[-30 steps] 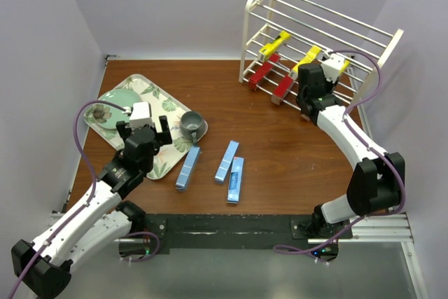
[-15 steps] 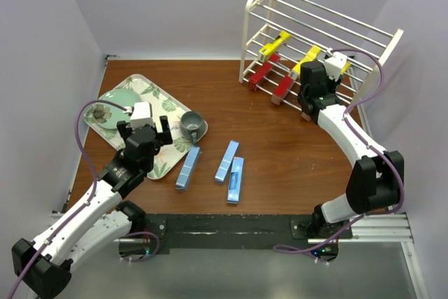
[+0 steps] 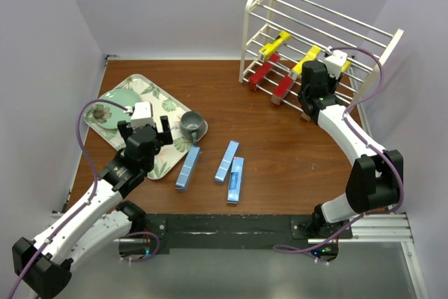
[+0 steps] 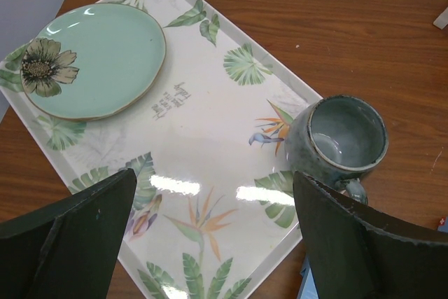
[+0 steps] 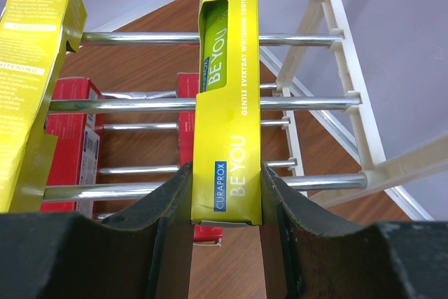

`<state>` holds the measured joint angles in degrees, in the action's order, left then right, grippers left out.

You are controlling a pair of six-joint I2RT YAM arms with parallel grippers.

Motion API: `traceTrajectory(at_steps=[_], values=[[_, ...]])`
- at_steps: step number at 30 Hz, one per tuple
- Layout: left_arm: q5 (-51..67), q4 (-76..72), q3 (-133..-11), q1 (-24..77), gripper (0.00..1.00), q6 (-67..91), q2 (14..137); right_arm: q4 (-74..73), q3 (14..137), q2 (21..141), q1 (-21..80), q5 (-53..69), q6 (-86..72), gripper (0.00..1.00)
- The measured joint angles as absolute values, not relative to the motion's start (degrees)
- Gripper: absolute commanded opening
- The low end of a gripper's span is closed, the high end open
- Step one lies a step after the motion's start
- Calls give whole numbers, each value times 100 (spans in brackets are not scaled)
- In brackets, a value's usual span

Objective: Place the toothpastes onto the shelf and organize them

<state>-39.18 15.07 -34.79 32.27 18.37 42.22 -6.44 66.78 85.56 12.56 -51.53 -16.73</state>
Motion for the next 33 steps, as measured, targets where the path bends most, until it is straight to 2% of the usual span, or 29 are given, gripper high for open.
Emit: traceTrajectory(at_steps=[8, 15, 22, 28, 33], values=[[-3911, 1509, -3479, 3227, 99, 1837, 4237, -506, 6637, 8558, 1133, -5148, -1568, 41], [-3894, 1507, -3479, 3227, 99, 1837, 4237, -489, 6632, 8586, 1083, -5103, -1538, 61], [-3865, 1505, -3479, 3227, 99, 1837, 4237, -502, 6591, 8447, 1081, -4797, -1531, 76], [-3791, 1468, -3479, 3227, 99, 1835, 4235, -687, 6573, 7754, 1081, -3859, -1385, 88], [-3745, 1459, -3479, 3227, 99, 1835, 4211, -1028, 6582, 7199, 1199, -2936, -1197, 93]])
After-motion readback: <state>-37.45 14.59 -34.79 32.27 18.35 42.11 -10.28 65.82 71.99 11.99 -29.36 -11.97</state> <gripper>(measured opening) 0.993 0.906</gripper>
